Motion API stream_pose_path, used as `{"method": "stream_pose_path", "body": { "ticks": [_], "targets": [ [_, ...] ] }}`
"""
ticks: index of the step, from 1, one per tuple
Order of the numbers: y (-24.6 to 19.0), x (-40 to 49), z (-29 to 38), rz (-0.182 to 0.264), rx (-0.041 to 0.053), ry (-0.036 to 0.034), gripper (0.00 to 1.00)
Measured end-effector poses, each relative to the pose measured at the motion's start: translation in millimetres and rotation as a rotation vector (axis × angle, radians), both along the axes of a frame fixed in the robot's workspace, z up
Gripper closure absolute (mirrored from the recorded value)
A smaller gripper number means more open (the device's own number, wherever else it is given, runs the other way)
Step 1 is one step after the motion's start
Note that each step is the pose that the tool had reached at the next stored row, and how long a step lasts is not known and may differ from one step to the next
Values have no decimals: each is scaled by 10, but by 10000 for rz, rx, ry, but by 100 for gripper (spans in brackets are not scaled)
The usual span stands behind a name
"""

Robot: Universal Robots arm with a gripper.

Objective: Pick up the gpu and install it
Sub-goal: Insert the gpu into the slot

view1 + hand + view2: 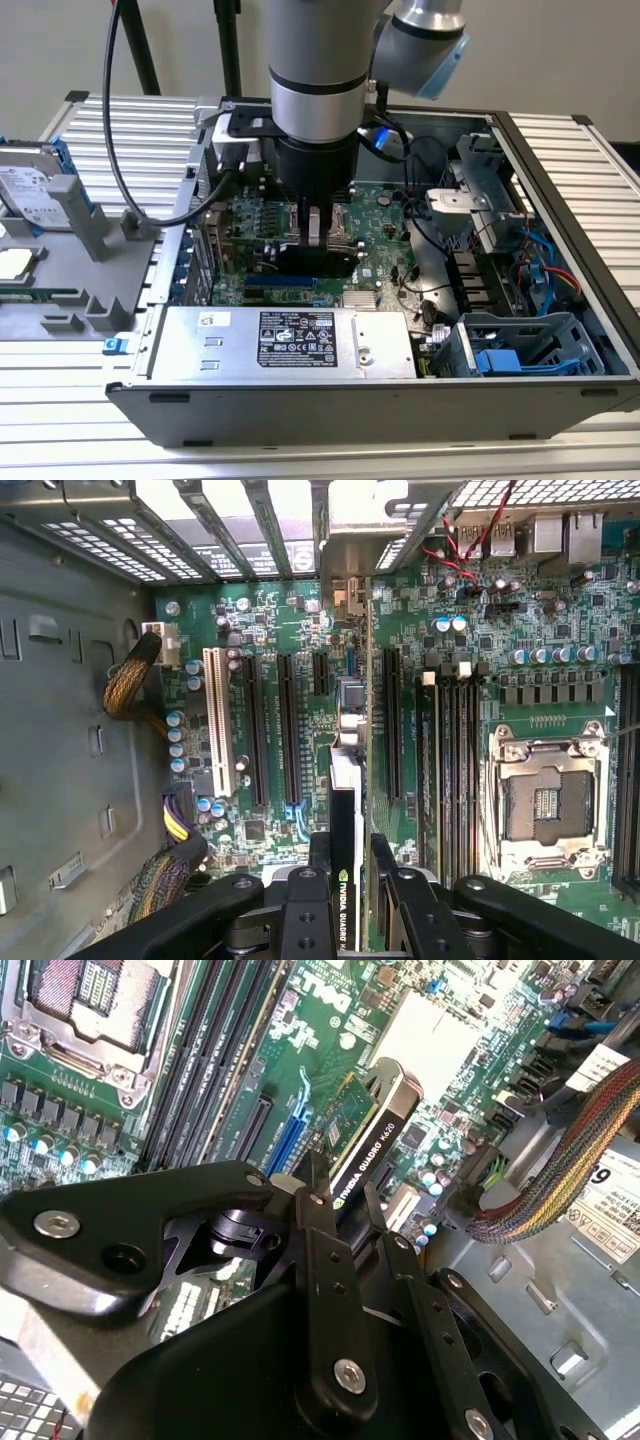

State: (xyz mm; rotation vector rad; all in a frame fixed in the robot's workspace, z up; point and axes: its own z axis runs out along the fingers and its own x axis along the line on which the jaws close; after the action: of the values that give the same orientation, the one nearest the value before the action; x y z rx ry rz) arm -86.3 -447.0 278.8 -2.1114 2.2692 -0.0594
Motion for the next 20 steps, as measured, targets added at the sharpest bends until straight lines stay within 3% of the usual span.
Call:
{"method": "stream_pose_path", "body": {
  "ticks": [11, 20],
  "targets": [
    [0, -122, -77, -2, -2, 1, 100],
    [1, -202, -94, -2, -1, 1, 100]
  ]
}}
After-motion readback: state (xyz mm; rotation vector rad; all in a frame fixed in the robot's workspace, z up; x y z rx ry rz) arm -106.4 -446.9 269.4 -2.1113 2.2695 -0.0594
